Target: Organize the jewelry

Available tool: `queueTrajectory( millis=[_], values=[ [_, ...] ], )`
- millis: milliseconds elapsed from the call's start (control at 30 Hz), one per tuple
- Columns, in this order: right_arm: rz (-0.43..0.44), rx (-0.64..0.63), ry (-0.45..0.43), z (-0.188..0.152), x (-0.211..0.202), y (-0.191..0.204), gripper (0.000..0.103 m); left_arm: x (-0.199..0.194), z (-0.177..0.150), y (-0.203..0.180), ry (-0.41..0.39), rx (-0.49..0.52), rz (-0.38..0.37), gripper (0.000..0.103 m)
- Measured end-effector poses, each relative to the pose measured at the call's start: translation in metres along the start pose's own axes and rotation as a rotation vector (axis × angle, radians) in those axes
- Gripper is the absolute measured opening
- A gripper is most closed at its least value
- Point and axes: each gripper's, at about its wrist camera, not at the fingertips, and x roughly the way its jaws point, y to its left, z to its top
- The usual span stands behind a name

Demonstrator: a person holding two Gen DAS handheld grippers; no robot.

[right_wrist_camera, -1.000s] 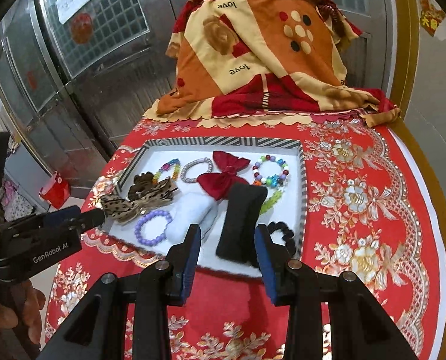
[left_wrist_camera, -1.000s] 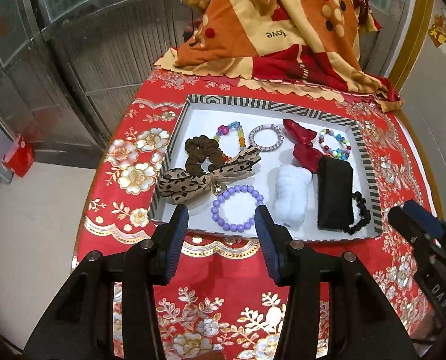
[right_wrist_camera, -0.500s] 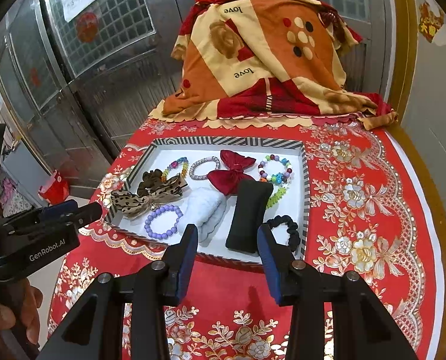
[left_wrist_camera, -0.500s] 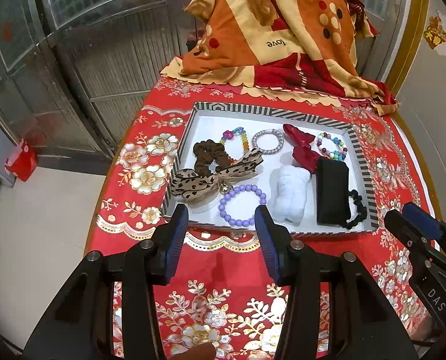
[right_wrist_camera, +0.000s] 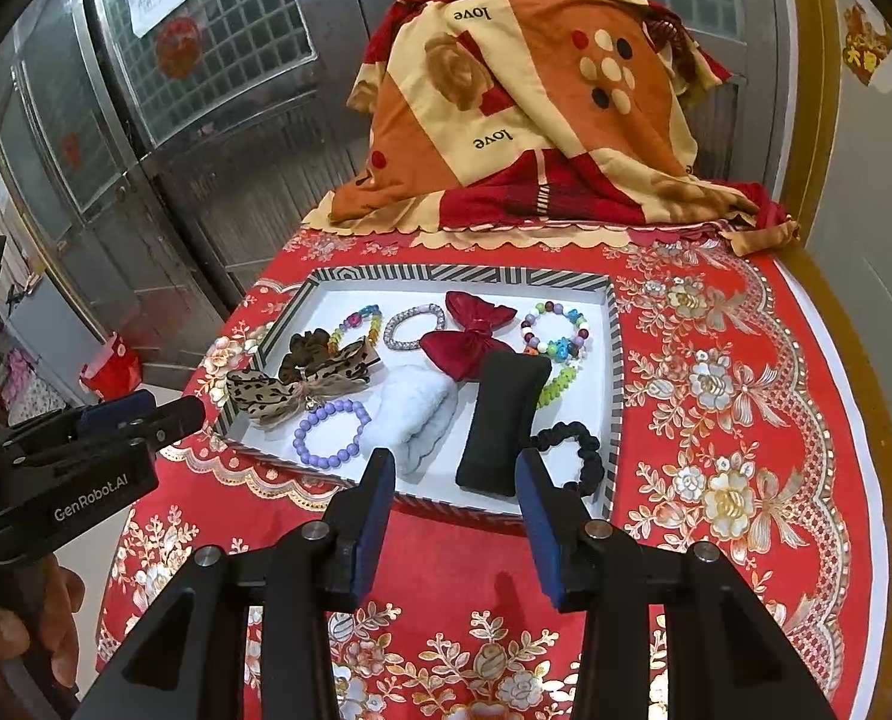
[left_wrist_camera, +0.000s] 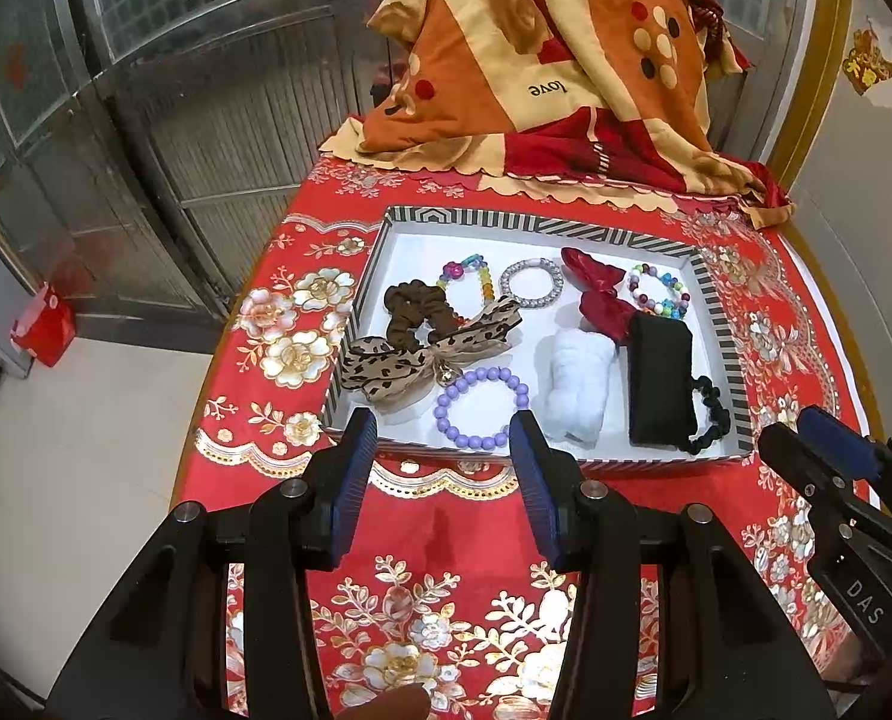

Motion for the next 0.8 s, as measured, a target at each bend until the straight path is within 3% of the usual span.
queueTrajectory(
  millis=[800],
  values=[
    [0.007,-0.012,0.011,-0.0014,0.0001,0.0004,0.04,0.0002,-0.0035,-0.0035,0.01,0.0,0.001,0.045]
  ],
)
